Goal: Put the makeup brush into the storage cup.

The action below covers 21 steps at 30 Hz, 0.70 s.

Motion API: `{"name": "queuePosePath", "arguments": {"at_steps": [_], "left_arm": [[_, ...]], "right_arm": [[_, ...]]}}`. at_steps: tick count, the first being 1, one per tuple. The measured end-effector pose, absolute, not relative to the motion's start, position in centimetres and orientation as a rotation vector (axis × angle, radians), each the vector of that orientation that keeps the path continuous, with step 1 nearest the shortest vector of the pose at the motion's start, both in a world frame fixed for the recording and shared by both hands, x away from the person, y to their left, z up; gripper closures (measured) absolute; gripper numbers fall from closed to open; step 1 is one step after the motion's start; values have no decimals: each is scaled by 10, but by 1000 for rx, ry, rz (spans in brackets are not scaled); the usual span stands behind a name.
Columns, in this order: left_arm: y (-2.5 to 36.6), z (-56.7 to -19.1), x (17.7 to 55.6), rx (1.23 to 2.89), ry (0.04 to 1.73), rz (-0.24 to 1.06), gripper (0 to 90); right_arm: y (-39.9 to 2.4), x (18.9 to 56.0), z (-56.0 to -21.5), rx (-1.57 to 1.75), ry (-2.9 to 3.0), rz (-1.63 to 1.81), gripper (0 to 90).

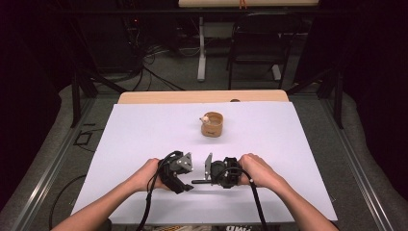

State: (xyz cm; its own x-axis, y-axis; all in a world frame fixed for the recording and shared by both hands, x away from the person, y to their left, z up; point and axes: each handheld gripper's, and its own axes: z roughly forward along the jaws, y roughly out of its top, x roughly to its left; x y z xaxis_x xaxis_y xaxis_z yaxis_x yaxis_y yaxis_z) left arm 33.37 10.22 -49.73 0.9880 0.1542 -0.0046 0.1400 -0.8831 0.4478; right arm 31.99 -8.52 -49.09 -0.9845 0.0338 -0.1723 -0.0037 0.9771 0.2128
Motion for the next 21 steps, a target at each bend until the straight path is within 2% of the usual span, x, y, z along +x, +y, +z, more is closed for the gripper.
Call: {"name": "queuePosePath", "arguments": {"at_steps": [12, 21], "left_arm": [[93, -506, 339, 2675, 183, -89, 643], [89, -510, 342, 2691, 188, -126, 683]], "right_arm": [[-83, 316, -490, -6, 2944, 322, 770], [-82, 314, -489, -11, 2930, 310, 771]]}}
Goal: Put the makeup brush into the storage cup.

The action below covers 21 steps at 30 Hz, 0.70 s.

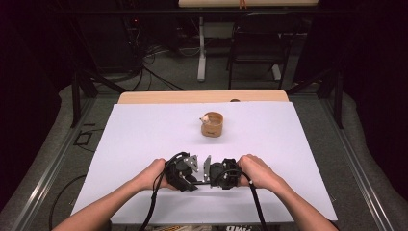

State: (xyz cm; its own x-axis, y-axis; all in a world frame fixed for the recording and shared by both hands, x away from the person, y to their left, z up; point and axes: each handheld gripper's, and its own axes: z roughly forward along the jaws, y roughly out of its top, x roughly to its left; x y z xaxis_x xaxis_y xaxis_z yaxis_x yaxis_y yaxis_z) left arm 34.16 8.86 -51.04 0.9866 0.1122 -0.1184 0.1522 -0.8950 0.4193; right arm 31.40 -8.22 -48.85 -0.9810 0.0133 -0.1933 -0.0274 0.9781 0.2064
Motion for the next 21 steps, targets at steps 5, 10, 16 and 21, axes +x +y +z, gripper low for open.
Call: {"name": "queuePosePath", "arguments": {"at_steps": [5, 10, 16, 21], "left_arm": [[88, -512, 342, 2693, 199, -122, 759], [89, -513, 343, 2693, 190, -142, 778], [88, -513, 339, 2676, 166, -142, 793], [89, -511, 337, 2654, 181, -122, 797]], "right_arm": [[-82, 314, -489, -11, 2929, 309, 771], [-83, 314, -489, -20, 2928, 307, 770], [-84, 316, -491, -39, 2942, 296, 762], [-88, 321, -492, 5, 2958, 323, 704]]}}
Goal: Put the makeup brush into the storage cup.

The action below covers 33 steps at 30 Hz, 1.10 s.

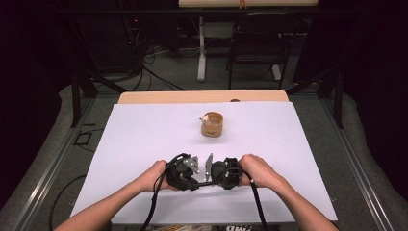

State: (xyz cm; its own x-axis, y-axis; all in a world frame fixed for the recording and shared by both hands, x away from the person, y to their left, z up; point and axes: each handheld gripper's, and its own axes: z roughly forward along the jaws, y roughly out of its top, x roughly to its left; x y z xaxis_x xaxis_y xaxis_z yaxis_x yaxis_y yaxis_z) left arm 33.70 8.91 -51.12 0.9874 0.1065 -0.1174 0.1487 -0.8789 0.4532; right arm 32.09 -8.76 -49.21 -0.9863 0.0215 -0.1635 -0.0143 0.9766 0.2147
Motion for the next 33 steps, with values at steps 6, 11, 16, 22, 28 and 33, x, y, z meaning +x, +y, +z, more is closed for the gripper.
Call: {"name": "queuePosePath", "arguments": {"at_steps": [6, 11, 16, 22, 28, 33], "left_arm": [[97, -509, 338, 2618, 199, -111, 798], [103, -510, 337, 2578, 222, -112, 798], [110, -513, 336, 2524, 260, -109, 798], [117, -515, 335, 2488, 296, -93, 797], [123, -515, 334, 2432, 324, -80, 797], [128, -518, 335, 2363, 354, -88, 797]], "right_arm": [[-94, 329, -491, 96, 2964, 369, 485], [-102, 335, -487, 203, 2959, 496, 176], [-121, 340, -482, 346, 2925, 678, 1], [-145, 342, -478, 478, 2857, 803, 0], [-167, 342, -476, 580, 2791, 931, 0], [-181, 340, -477, 634, 2750, 1011, 0]]}}
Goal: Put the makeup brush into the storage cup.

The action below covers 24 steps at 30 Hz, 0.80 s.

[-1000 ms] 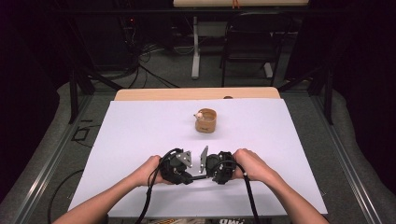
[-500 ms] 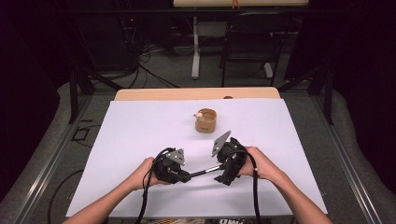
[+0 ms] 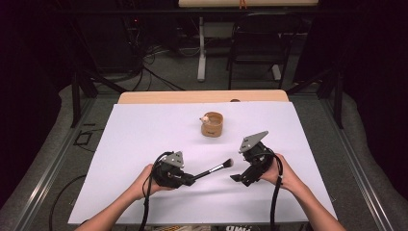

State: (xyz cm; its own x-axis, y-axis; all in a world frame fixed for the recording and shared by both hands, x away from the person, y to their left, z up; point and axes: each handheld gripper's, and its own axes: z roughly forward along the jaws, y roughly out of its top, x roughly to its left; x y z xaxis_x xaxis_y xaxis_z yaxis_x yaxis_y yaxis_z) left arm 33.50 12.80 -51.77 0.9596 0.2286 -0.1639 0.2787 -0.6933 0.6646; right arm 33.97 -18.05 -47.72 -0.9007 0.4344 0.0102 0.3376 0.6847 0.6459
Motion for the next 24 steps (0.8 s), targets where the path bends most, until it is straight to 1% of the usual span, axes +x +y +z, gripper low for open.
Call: {"name": "queuePosePath", "arguments": {"at_steps": [6, 13, 24], "left_arm": [[131, -518, 335, 2346, 367, -78, 797], [134, -516, 333, 2295, 374, -68, 797], [127, -515, 327, 2236, 373, -47, 797]], "right_arm": [[-188, 334, -489, 669, 2742, 1004, 0], [-194, 327, -495, 725, 2730, 1019, 0], [-196, 329, -498, 741, 2727, 1051, 0]]}}
